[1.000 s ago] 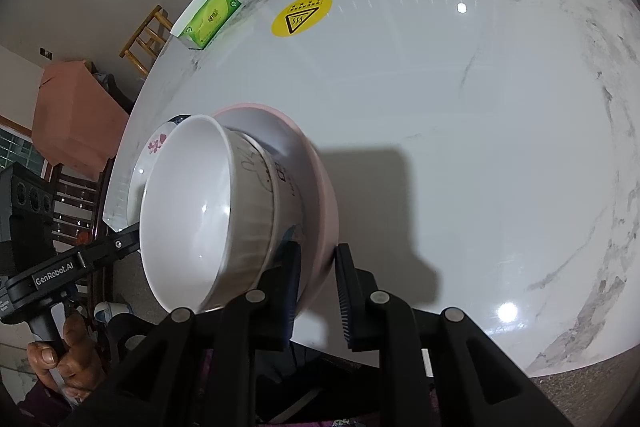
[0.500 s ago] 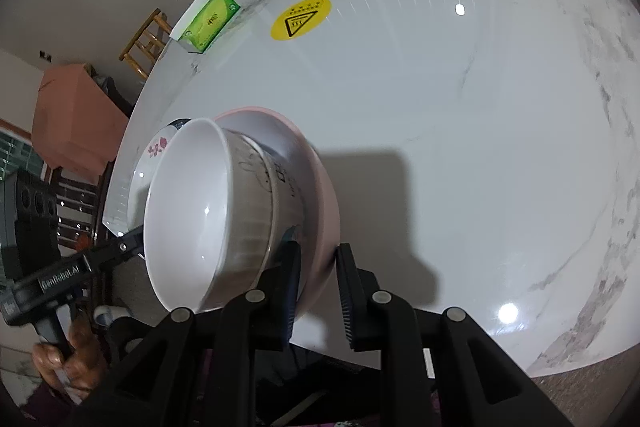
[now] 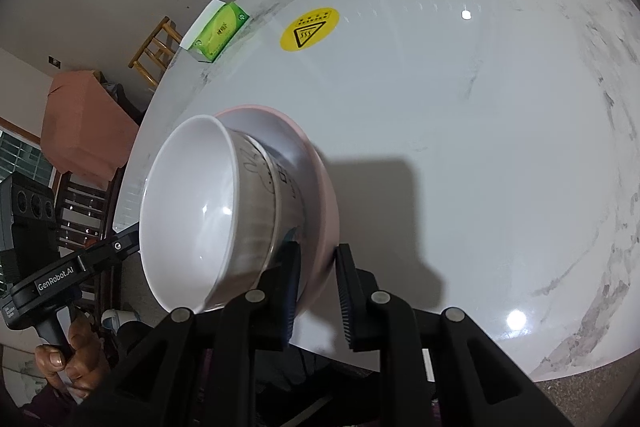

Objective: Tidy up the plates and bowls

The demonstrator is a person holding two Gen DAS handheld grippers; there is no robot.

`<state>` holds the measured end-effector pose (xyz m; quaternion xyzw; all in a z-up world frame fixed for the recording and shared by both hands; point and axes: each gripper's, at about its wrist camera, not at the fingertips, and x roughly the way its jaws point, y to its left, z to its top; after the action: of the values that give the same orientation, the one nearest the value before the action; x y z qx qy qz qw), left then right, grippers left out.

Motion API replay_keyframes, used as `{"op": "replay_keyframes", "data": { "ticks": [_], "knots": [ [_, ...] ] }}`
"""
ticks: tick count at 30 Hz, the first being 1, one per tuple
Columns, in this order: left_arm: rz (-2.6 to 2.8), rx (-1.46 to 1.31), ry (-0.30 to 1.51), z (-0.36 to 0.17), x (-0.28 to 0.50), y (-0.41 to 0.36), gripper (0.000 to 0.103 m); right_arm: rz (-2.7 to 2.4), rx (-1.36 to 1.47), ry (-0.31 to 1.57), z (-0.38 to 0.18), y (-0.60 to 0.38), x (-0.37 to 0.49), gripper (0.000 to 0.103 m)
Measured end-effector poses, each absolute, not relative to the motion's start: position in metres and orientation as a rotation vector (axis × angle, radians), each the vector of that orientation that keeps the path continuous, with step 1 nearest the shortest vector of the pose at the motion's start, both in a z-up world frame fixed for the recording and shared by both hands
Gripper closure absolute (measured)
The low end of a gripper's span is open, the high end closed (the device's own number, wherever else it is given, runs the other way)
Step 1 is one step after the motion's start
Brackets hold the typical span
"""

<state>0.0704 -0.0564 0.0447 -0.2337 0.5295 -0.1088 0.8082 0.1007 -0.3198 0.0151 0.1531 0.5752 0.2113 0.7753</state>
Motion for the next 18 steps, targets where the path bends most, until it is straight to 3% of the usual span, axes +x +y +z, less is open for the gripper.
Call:
{"op": "replay_keyframes", "data": {
  "ticks": [18],
  "knots": [
    [-0.163, -0.52, 1.054, 0.072, 0.065, -0.02, 0.098, 0.52, 0.308, 1.208, 0.046, -0.28, 0.116, 0.084]
  ]
}}
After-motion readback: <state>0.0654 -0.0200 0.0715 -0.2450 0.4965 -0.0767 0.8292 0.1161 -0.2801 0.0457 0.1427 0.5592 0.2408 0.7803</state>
